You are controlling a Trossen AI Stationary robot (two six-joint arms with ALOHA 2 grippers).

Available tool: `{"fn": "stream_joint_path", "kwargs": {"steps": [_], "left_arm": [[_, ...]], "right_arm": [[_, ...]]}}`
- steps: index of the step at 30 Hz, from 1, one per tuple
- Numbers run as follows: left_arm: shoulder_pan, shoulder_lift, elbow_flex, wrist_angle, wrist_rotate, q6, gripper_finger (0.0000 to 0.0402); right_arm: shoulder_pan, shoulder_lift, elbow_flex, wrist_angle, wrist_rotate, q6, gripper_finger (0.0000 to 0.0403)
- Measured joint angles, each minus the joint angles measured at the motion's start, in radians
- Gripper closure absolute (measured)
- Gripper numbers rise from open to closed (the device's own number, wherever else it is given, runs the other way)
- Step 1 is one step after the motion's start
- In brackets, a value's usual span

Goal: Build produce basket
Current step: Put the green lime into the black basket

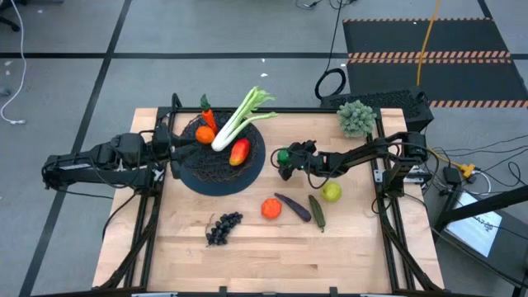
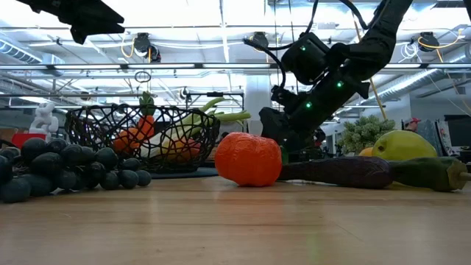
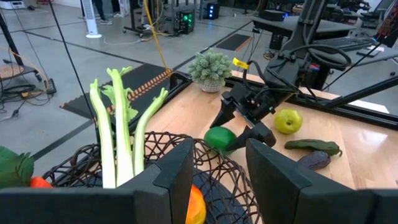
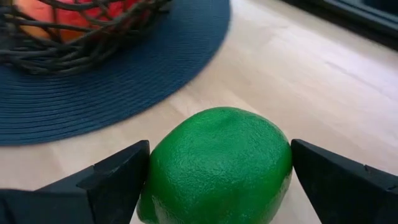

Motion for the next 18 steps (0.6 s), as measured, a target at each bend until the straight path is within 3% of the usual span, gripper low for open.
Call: {"fn": "stream_joint_path", "kwargs": {"steps": [9, 18], "left_arm": [[-0.001, 0.000, 0.000, 0.002, 0.001, -0.001, 0.0254], [-0.008, 0.000, 0.000, -0.006, 0.002, -0.001, 0.0254]], "right_arm": [[0.001, -0.073, -0.003, 0.020, -0.164, -0.005, 0.0065], [0.032, -0.166, -0.002, -0.053, -0.193, -0.005, 0.0064]]}}
